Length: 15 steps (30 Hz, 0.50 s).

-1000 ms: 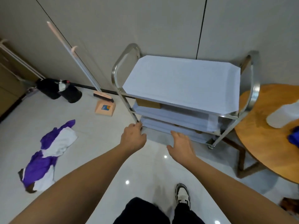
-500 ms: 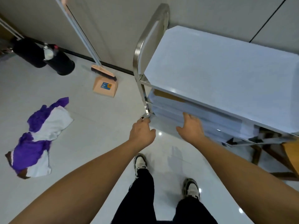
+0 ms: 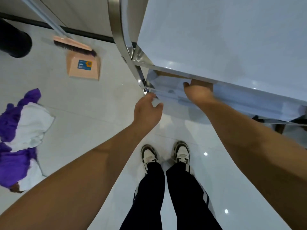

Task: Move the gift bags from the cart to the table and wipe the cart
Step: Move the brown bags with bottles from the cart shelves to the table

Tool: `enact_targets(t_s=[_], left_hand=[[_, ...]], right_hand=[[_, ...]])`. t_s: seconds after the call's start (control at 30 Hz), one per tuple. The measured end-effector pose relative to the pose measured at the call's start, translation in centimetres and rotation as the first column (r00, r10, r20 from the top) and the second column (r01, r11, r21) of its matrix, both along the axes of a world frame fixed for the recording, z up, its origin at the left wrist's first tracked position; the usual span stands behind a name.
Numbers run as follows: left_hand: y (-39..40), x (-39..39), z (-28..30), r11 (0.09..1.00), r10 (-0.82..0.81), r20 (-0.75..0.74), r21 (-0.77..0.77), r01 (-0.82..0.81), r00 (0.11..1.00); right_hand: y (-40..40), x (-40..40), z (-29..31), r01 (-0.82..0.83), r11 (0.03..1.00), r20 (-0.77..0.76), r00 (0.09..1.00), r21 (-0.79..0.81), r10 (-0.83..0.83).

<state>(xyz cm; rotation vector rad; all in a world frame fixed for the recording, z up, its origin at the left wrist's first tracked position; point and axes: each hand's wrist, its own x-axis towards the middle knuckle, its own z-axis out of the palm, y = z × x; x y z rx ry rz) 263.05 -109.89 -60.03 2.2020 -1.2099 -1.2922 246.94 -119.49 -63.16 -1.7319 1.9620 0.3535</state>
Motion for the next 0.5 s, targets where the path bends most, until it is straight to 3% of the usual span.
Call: enact_targets(t_s=[0.07, 0.2, 0.27, 0.37, 0.43, 0.5], left_hand=[[-0.7, -0.1, -0.6, 0.998, 0.062, -0.054, 0.007, -0.061, 0.997], [-2.1, -1.1, -1.6, 0.972, 0.233, -0.229, 0.096, -0.217, 0.945], [-2.7, -1.7, -1.9, 0.911, 0.412, -0.405, 0.206, -0.357, 0.817], [-3.4, -2.4, -2.0, 0.787, 0.614, -0.565, 0.377, -0.489, 0.551], [-3.7, -3.0, -1.9, 0.771, 0.63, -0.598, 0.402, -0.495, 0.496], [-4.0, -3.5, -2.0, 0.778, 0.618, -0.611, 0.383, -0.499, 0.495]], right_hand=[[-0.2, 0.0, -1.1, 0.016, 1.0, 0.023, 1.0, -0.016, -0.016], [2.7, -0.3, -2.6, 0.09, 0.959, 0.187, 0.982, -0.268, -0.04], [4.5, -0.5, -2.7, 0.13, 0.928, 0.291, 0.956, -0.349, -0.024], [7.0, -1.1, -2.2, 0.153, 0.923, 0.329, 0.944, -0.353, -0.03], [9.1, -2.0, -1.9, 0.165, 0.918, 0.357, 0.934, -0.359, -0.028], [11.2, -2.9, -1.9, 0.18, 0.916, 0.395, 0.918, -0.359, -0.025]])
